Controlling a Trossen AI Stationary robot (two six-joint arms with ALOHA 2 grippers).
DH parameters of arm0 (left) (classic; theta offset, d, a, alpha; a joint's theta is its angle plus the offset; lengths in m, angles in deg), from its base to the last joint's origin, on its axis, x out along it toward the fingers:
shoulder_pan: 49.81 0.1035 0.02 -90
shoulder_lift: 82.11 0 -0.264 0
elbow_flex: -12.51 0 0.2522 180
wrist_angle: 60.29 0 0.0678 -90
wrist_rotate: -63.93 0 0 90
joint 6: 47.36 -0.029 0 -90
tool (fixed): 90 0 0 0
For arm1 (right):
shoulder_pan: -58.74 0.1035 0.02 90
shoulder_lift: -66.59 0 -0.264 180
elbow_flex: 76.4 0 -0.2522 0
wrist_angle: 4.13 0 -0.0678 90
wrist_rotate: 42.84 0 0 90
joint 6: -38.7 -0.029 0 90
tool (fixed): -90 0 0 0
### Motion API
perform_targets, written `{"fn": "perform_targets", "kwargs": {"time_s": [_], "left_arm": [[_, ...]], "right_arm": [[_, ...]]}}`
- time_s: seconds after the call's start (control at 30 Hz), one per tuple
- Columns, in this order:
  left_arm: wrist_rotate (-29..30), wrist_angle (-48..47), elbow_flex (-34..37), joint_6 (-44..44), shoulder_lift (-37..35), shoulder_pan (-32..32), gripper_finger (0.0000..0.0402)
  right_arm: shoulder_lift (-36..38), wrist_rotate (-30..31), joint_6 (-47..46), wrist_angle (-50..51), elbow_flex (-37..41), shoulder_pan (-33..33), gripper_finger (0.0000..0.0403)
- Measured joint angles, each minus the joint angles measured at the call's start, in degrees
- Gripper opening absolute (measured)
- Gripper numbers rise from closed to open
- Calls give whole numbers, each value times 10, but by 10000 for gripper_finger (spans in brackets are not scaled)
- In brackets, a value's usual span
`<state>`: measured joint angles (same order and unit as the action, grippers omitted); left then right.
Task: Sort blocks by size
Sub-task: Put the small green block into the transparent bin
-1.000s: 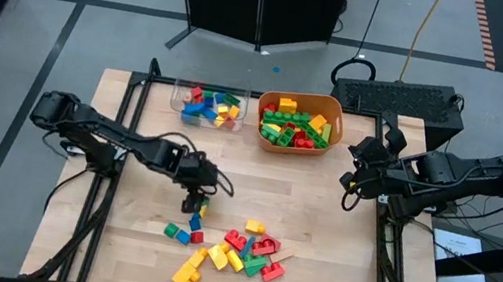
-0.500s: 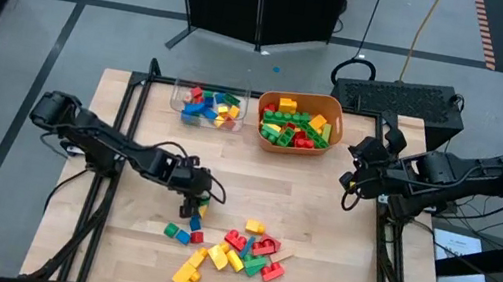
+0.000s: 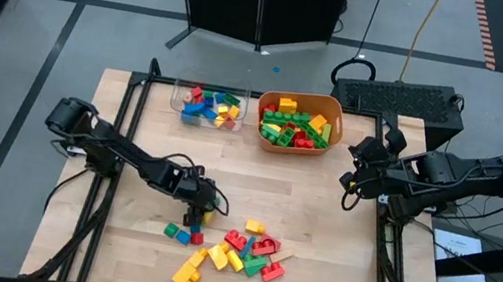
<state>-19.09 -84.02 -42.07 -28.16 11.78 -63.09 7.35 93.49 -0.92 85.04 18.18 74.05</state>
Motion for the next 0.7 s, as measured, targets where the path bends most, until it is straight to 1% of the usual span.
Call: {"fn": "perform_targets", "kwargs": {"time_s": [0.13, 0.37, 0.47, 0.6, 0.7], "left_arm": [[15, 2, -2, -1, 3, 3, 254], [21, 11, -8, -1, 5, 9, 254], [26, 43, -7, -1, 8, 10, 254], [16, 93, -7, 0, 7, 11, 254], [21, 101, -7, 0, 7, 10, 254]], "right_arm": [[0, 0, 0, 1, 0, 0, 4], [0, 0, 0, 1, 0, 0, 4], [0, 0, 0, 1, 0, 0, 4], [0, 0, 0, 1, 0, 0, 4], [0, 0, 0, 1, 0, 0, 4]]}}
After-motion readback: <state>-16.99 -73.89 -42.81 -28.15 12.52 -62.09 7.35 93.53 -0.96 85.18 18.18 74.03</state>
